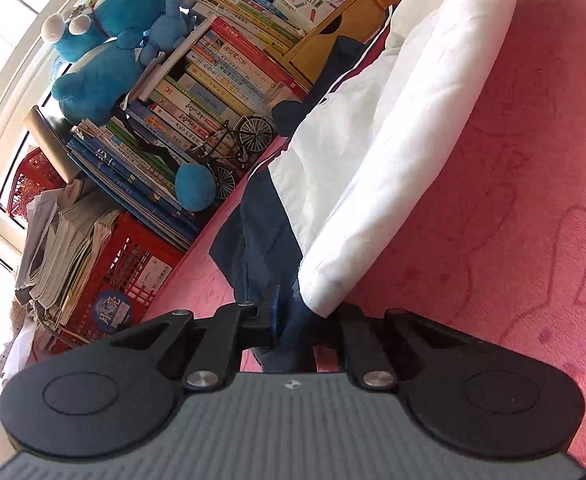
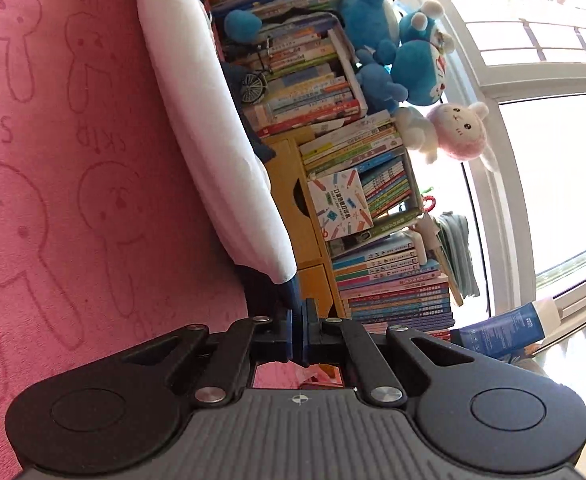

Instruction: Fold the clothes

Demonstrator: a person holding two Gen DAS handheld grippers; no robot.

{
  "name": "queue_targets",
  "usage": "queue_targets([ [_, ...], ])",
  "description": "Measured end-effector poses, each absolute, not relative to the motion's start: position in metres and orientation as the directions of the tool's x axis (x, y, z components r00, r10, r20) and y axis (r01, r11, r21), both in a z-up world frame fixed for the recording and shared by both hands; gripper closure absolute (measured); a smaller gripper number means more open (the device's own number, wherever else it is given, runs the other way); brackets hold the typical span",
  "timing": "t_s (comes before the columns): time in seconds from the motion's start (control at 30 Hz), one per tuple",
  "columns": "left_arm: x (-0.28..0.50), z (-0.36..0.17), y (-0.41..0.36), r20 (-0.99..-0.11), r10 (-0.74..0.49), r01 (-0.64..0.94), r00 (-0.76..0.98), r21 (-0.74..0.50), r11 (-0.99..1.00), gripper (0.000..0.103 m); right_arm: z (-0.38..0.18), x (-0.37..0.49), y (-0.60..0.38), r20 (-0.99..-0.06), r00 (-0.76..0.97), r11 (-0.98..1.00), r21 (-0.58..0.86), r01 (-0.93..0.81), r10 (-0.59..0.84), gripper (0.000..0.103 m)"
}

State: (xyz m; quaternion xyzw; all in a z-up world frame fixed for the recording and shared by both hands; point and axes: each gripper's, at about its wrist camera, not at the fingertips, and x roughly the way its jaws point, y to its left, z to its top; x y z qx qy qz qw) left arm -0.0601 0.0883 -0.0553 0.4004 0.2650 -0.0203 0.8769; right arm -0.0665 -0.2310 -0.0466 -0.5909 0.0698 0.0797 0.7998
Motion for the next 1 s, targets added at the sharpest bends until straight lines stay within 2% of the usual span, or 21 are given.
queue_targets([
  [0.1,-0.087,-0.063,0.091,-0.523,0.192,0.274,0.831,0.683,0.677,0.089,-0.049,-0.092,-0.242,-0.277,0.96,0.316,-0.908,-0.276,0.044,0.097],
  [0.2,-0.111,-0.066,0.1,-0.535,0.248,0.261,0.808,0.702,0.663,0.085,-0.054,-0.111,-0.255,-0.435,0.9,0.388,-0.823,-0.415,0.042,0.097],
  [0.3,-0.125,-0.054,0.118,-0.551,0.31,0.212,0.775,0.688,0.694,0.069,-0.047,-0.124,-0.276,-0.581,0.805,0.537,-0.645,-0.544,0.117,0.089],
  [0.33,-0.126,-0.043,0.122,-0.564,0.304,0.195,0.768,0.658,0.727,0.058,-0.04,-0.123,-0.282,-0.604,0.782,0.601,-0.571,-0.559,0.154,0.08],
  [0.37,-0.126,-0.033,0.127,-0.576,0.297,0.177,0.761,0.626,0.759,0.047,-0.03,-0.122,-0.287,-0.599,0.777,0.668,-0.5,-0.55,0.191,0.071],
  [0.43,-0.124,-0.01,0.131,-0.579,0.246,0.151,0.778,0.552,0.82,0.039,-0.016,-0.11,-0.289,-0.559,0.788,0.797,-0.337,-0.501,0.259,0.063],
  [0.47,-0.117,0.002,0.125,-0.573,0.186,0.163,0.798,0.503,0.849,0.038,-0.009,-0.101,-0.288,-0.536,0.793,0.849,-0.238,-0.472,0.291,0.063],
  [0.53,-0.098,0.021,0.107,-0.551,0.062,0.203,0.832,0.408,0.89,0.032,-0.01,-0.079,-0.266,-0.503,0.795,0.874,-0.144,-0.464,0.339,0.063],
  [0.6,-0.066,0.028,0.076,-0.524,-0.047,0.256,0.851,0.335,0.907,0.03,-0.011,-0.057,-0.244,-0.467,0.797,0.888,-0.052,-0.457,0.383,0.068],
  [0.7,-0.007,0.017,0.028,-0.527,-0.122,0.305,0.841,0.277,0.911,0.028,-0.022,-0.031,-0.204,-0.45,0.79,0.873,-0.046,-0.485,0.416,0.072],
  [0.77,0.033,-0.003,0.001,-0.555,-0.094,0.315,0.826,0.317,0.895,0.028,-0.028,-0.02,-0.186,-0.467,0.772,0.873,-0.002,-0.488,0.43,0.072],
  [0.83,0.079,-0.033,-0.023,-0.589,-0.003,0.301,0.808,0.409,0.861,0.033,-0.038,-0.015,-0.173,-0.511,0.749,0.875,0.016,-0.483,0.423,0.072],
  [0.9,0.109,-0.05,-0.023,-0.57,0.05,0.256,0.82,0.444,0.859,0.031,-0.047,-0.011,-0.162,-0.556,0.729,0.88,0.01,-0.475,0.4,0.068],
  [1.0,0.138,-0.049,0.001,-0.593,0.072,0.168,0.802,0.34,0.925,0.012,-0.051,-0.011,-0.157,-0.582,0.727,0.889,-0.013,-0.458,0.366,0.055],
])
